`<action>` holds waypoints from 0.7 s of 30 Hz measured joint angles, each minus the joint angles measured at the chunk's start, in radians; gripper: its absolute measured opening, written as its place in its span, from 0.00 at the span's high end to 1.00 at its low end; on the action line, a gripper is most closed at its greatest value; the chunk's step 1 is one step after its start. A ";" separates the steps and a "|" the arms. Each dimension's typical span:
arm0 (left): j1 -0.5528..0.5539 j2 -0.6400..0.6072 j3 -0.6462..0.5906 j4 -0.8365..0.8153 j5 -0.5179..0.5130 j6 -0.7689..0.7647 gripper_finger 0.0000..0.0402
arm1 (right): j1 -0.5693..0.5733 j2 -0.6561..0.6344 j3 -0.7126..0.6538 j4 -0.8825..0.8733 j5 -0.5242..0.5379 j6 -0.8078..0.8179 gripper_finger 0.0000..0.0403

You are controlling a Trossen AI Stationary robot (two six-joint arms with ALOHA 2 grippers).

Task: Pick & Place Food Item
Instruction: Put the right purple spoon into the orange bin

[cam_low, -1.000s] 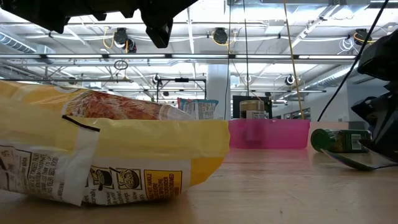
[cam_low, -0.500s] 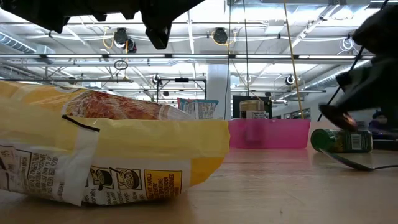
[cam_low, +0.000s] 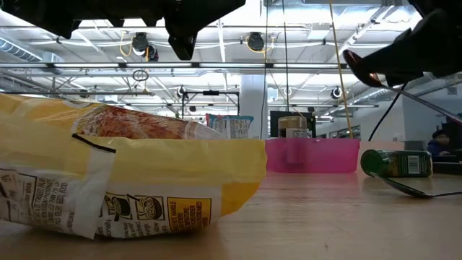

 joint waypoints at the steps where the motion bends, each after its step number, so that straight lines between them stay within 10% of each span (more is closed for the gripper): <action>1: 0.000 0.000 0.000 0.001 0.000 0.000 0.54 | -0.002 0.000 0.000 0.010 0.000 0.000 1.00; 14: 0.000 -0.008 0.079 -0.146 -0.131 0.012 0.54 | -0.117 0.000 0.000 0.368 -0.014 -0.173 1.00; 21: 0.006 0.005 0.112 -0.180 -0.156 -0.007 0.54 | -0.239 0.000 0.020 0.433 -0.200 -0.175 1.00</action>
